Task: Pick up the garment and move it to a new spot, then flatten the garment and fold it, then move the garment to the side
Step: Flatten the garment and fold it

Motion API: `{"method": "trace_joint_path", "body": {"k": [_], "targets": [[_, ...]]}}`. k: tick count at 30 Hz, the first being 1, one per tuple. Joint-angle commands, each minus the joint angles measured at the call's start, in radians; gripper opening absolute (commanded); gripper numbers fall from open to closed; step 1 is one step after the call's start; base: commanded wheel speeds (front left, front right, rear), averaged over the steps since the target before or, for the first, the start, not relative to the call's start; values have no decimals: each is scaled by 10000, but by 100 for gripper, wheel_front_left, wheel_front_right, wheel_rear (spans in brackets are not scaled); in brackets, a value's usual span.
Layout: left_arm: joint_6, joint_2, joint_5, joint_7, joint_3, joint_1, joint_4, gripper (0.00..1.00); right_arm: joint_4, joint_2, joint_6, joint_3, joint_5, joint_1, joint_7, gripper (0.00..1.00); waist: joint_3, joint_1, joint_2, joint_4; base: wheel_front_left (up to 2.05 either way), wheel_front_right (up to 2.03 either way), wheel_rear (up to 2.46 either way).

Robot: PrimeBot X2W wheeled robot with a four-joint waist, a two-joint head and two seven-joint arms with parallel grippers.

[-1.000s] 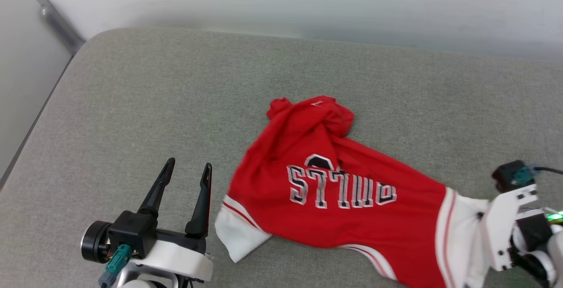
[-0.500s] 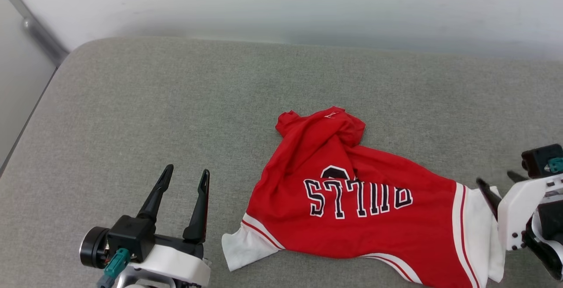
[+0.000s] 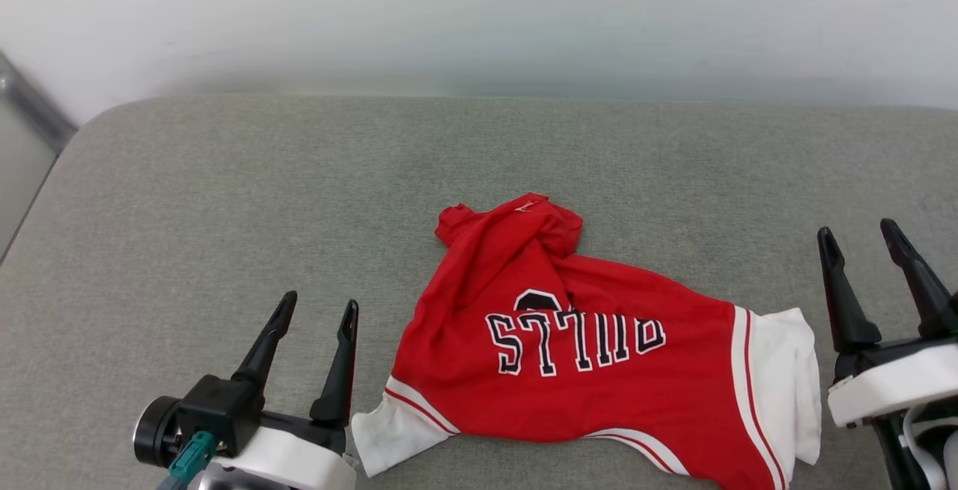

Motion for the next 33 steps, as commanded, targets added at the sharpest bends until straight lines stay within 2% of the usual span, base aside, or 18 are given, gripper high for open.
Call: {"method": "trace_joint_path", "body": {"k": [1, 4, 7, 10, 11, 13, 18, 26, 27, 28, 33], "targets": [[-53, 81, -6, 168, -59, 76, -88, 100, -193, 185, -7, -108, -166, 166, -147, 100, 26, -1, -1, -93, 0, 0, 0], [-127, 302, -64, 969, -159, 96, -396, 100, -663, 700, -7, -351, -448, 525, -290, 100, 140, -1, -1, -246, 0, 0, 0], [-252, 577, -340, 2423, -351, 96, -773, 100, -1062, 1029, -7, -445, -677, 684, -212, 100, 284, -1, -1, -406, 0, 0, 0], [-346, 886, -853, 4543, -567, 243, -1174, 100, -1366, 1259, -7, -550, -817, 682, -65, 100, 457, -1, -1, -581, 0, 0, 0], [-239, 1277, -1231, 6515, -658, 267, -1760, 100, -1600, 1375, -7, -553, -896, 585, 41, 100, 682, -1, -1, -757, 0, 0, 0], [-116, 1415, -1424, 7373, -633, 194, -2099, 100, -1677, 1412, -7, -556, -914, 566, 90, 100, 830, -1, -1, -844, 0, 0, 0], [20, 1850, -1584, 8913, -655, -33, -2229, 100, -1694, 1474, -7, -449, -879, 480, 106, 100, 1211, -1, -1, -1049, 0, 0, 0], [-136, 2028, -1822, 9660, -783, -520, -1796, 100, -1463, 1512, -7, -264, -915, 361, -14, 100, 1631, -1, -1, -1217, 0, 0, 0], [-139, 2023, -1832, 9627, -782, -557, -1710, 73, -1428, 1522, -7, -247, -926, 348, -15, 100, 1656, -1, -1, -1224, 0, 0, 0], [-152, 1990, -1856, 9550, -774, -606, -1643, 2, -1401, 1527, -7, -236, -931, 334, -30, 100, 1668, -1, -1, -1223, 0, 0, 0], [-53, 1910, -1680, 8942, -650, -681, -1673, 0, -1239, 1517, -7, -217, -1019, 359, 0, 100, 1580, -1, -1, -1146, 0, 0, 0]]}}
